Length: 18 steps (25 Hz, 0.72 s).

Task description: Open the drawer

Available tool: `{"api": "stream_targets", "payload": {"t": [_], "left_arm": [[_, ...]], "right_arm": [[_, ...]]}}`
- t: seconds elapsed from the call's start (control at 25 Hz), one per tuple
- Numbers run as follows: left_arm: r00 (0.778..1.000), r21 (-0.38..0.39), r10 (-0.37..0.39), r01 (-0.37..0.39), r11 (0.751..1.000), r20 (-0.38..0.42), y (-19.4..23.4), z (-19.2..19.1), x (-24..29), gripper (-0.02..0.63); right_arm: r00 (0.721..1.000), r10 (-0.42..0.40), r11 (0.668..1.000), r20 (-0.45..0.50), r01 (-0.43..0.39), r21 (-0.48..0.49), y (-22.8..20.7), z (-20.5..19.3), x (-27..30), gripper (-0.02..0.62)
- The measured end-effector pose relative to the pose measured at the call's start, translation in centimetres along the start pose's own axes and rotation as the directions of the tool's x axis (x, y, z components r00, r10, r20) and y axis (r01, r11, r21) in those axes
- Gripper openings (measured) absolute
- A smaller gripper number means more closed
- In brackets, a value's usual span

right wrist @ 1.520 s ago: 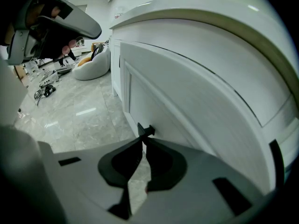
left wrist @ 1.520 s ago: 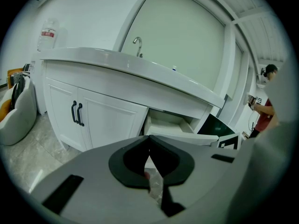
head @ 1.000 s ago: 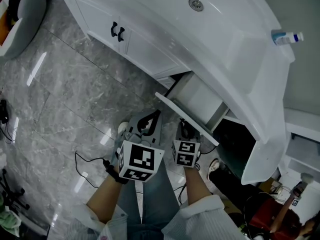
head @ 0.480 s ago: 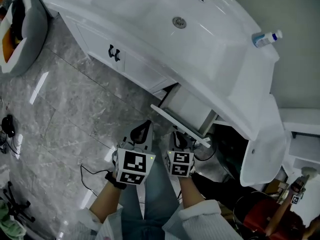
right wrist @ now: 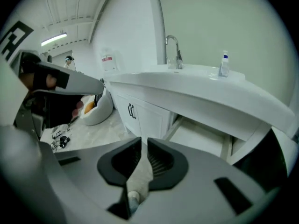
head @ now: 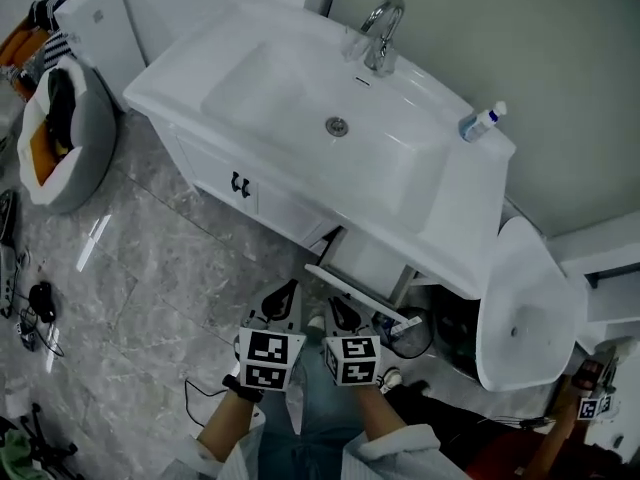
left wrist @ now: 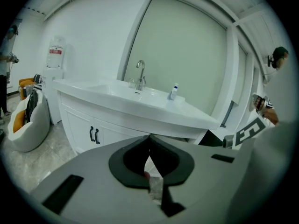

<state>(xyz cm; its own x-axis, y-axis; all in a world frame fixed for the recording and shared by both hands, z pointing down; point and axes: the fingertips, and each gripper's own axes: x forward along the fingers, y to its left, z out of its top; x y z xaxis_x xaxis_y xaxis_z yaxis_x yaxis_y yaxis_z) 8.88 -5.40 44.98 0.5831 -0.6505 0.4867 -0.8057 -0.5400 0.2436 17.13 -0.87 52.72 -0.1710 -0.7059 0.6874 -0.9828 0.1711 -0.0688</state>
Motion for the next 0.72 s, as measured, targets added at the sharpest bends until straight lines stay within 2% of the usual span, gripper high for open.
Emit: {"api": "stream_targets", "payload": {"t": [0.28,0.72], "left_arm": [[0.998,0.012,-0.012,0.012,1.000,0.066,-1.0,5.3,-2.9,0.015],[0.980,0.072,-0.074,0.062,0.996,0.184,-3.7,13.1,-7.4,0.015]], "right_arm": [[0.989,0.074,0.996,0.131,-0.079,0.033,1.9,8.2,-4.3,0.049],[0.931,0.157,0.987,0.329,-0.154,-0.034,4.2,18.2,-11.3,0.011]]}}
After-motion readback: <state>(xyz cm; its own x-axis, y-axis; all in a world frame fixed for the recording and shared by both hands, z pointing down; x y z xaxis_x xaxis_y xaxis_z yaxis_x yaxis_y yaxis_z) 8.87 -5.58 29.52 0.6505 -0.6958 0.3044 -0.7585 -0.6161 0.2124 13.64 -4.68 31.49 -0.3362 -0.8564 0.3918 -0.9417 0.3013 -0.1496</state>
